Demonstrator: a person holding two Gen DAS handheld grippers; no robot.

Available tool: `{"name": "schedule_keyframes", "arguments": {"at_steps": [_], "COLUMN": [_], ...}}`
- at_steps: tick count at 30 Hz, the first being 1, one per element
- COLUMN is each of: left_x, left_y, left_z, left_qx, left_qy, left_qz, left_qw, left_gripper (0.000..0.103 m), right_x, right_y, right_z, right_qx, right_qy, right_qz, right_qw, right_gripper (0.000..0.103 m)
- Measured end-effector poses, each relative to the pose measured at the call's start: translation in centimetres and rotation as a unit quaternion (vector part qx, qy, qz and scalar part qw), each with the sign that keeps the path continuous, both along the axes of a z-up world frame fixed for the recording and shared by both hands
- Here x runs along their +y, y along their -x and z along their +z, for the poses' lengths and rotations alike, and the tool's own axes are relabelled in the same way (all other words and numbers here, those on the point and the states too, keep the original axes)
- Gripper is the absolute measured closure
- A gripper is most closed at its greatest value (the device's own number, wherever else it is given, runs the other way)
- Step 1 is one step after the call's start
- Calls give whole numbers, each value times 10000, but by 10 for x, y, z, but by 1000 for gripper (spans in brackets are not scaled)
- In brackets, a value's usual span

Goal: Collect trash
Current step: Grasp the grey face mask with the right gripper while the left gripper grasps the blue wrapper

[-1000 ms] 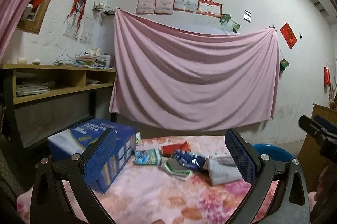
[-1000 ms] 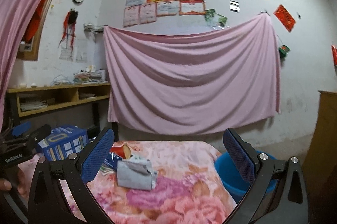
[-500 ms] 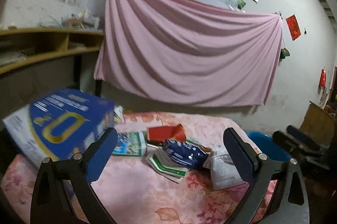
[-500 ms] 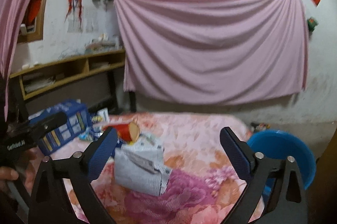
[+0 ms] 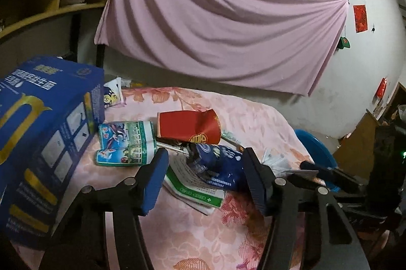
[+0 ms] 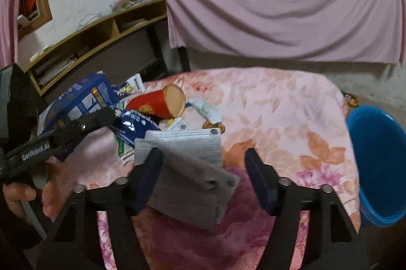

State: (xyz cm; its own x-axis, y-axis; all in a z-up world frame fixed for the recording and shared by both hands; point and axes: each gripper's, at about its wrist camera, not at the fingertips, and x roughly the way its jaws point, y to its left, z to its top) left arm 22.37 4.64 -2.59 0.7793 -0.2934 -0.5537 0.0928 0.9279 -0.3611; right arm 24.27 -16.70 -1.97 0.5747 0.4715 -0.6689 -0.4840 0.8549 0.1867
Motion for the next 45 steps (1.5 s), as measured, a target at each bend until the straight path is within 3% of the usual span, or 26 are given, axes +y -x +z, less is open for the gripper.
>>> {"name": "schedule_keyframes", "arguments": {"at_steps": [5,8,10,12,16,19,25,30,34,38,39,40,42,45], "left_x": [-2,-3,-4,-4,-6,-8,-21,-44,-53,-50,-48,-45,-39,-32], "left_y": [-10,-7,-5,-1,5,17,41,48,46,47,48,49,53,60], "left_z": [-4,-3,-2,0,3,8,33,60,67,54,50,45,35,24], "left_qx": [254,216,184,136,27,-126,-753,-1194,-1091,-727,-651,-587,-481,-387], "left_qy": [27,5,8,17,-51,-90,-249,-453,-709,-797,-823,-829,-823,-828], "left_qz": [-159,-269,-293,-283,-252,-196,-141,-177,10,246,297,344,443,542], "left_qw": [9995,9994,9994,9995,9997,9997,9968,9916,9915,9939,9940,9942,9945,9943], "left_gripper": [81,88,90,93,97,98,100,100,100,100,100,100,100,100], "right_x": [2,2,0,-2,-8,-15,-29,-46,-49,-47,-45,-43,-40,-33], "right_y": [0,4,9,12,26,43,76,87,78,65,61,58,55,50], "right_z": [-4,-6,-6,-5,0,11,35,56,56,35,29,23,13,5], "right_qx": [192,206,201,191,27,-380,-1309,-1743,-1462,-897,-760,-622,-440,-280], "right_qy": [-34,-8,-21,-57,-192,-257,-198,-292,-248,-84,-65,-35,-103,60], "right_qz": [183,231,236,229,201,112,-124,-308,-273,-98,-58,-33,61,114], "right_qw": [9996,9995,9995,9995,9996,9989,9911,9838,9886,9959,9971,9981,9990,9995], "right_gripper": [59,70,87,95,99,100,101,101,100,96,88,69,52,51]}}
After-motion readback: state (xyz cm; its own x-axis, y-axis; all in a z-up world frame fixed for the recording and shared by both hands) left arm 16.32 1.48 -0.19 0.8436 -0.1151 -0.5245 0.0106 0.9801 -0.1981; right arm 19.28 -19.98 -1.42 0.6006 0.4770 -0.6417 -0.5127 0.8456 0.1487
